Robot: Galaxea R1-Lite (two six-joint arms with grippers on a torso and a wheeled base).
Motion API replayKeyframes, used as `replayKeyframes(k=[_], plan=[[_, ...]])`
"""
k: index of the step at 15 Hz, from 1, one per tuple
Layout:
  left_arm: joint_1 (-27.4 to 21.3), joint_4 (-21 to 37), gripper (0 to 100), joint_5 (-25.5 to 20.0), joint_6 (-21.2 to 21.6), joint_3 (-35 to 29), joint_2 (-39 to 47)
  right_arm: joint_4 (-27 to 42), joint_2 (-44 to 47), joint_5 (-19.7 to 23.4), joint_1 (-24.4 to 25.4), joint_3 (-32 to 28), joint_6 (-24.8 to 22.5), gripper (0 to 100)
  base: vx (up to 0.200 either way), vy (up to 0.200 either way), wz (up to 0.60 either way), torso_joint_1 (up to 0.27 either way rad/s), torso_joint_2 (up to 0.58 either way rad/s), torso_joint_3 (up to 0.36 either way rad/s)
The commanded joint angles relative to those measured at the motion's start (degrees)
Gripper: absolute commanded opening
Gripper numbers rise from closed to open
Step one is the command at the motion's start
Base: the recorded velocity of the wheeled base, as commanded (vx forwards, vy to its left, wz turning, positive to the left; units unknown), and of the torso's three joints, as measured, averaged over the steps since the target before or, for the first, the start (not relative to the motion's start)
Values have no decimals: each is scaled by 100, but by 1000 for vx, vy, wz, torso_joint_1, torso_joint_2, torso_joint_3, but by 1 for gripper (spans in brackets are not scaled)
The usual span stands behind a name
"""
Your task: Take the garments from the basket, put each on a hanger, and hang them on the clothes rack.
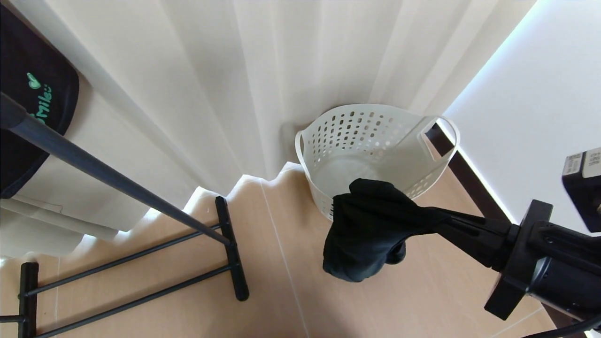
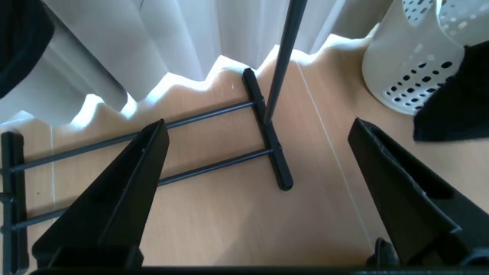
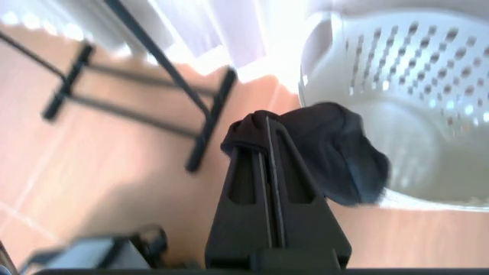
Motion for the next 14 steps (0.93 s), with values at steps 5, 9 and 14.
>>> replayKeyframes(k=[5, 9, 14], plan=[[0, -4, 100, -5, 7, 0, 6, -91, 129, -72, 9, 118, 2, 0, 0, 0, 0, 2, -1, 196], [0, -4, 100, -5, 15, 0, 6, -108, 32, -64, -26, 153, 2, 0, 0, 0, 0, 1, 0, 200], [0, 5, 100, -5, 24, 0, 6, -108, 58, -37, -334, 241, -130, 0, 0, 0, 0, 22, -250, -23]])
